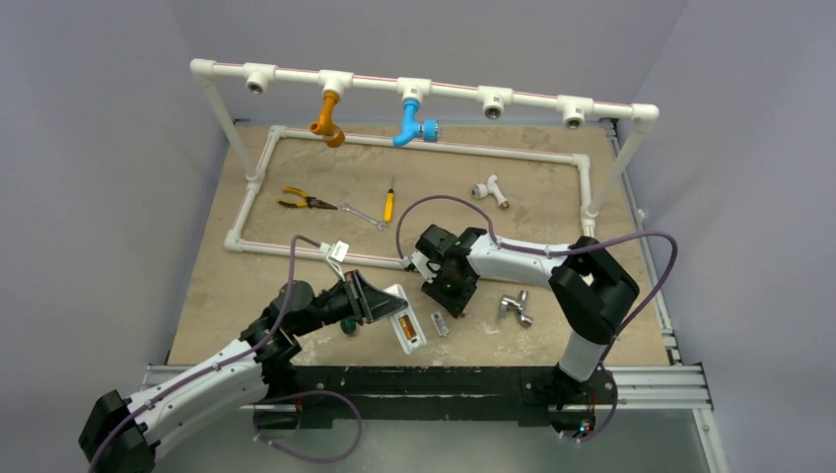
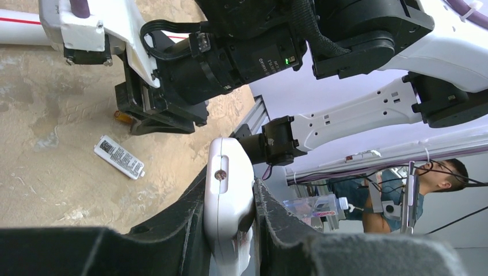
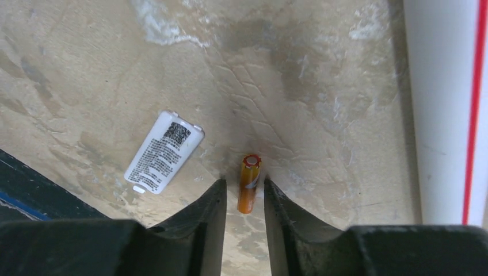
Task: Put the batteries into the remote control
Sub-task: Adjust the battery at the center of the board.
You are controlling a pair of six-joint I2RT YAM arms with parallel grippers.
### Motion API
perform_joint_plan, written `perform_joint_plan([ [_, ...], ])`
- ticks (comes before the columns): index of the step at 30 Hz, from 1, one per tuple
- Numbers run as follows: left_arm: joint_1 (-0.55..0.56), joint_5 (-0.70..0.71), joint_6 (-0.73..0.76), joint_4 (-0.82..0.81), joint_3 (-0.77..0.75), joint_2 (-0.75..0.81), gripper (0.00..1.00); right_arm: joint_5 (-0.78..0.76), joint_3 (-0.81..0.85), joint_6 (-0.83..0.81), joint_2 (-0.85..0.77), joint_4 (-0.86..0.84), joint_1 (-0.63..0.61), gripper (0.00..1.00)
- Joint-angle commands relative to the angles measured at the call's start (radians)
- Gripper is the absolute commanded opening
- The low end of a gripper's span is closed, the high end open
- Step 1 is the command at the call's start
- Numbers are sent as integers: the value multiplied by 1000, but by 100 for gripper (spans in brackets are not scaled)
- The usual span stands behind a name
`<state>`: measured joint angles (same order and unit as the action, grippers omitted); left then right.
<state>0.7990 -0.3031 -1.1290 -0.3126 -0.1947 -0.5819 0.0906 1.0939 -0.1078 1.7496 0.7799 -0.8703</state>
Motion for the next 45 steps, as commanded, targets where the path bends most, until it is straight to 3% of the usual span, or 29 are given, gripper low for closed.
perform_joint_plan([
  [1, 4, -6, 21, -31, -42, 14, 0, 6, 13, 27, -5, -81, -7, 32],
  [7, 4, -4, 21, -48, -40, -5, 0, -16, -40, 84, -37, -74, -7, 36],
  [22, 4, -4, 17, -54, -38, -7, 0, -51, -57, 192, -98, -12, -10, 35],
  [26, 4, -4, 17, -56, -37, -10, 0, -43, -63, 195, -100, -23, -12, 30],
  [35, 4, -6, 18, -59, -36, -13, 0, -1, -65, 192, -100, -22, -13, 2],
  [45, 3, -70, 65, -151, -41, -6, 0, -59, -76, 226, -384, -44, -13, 0],
])
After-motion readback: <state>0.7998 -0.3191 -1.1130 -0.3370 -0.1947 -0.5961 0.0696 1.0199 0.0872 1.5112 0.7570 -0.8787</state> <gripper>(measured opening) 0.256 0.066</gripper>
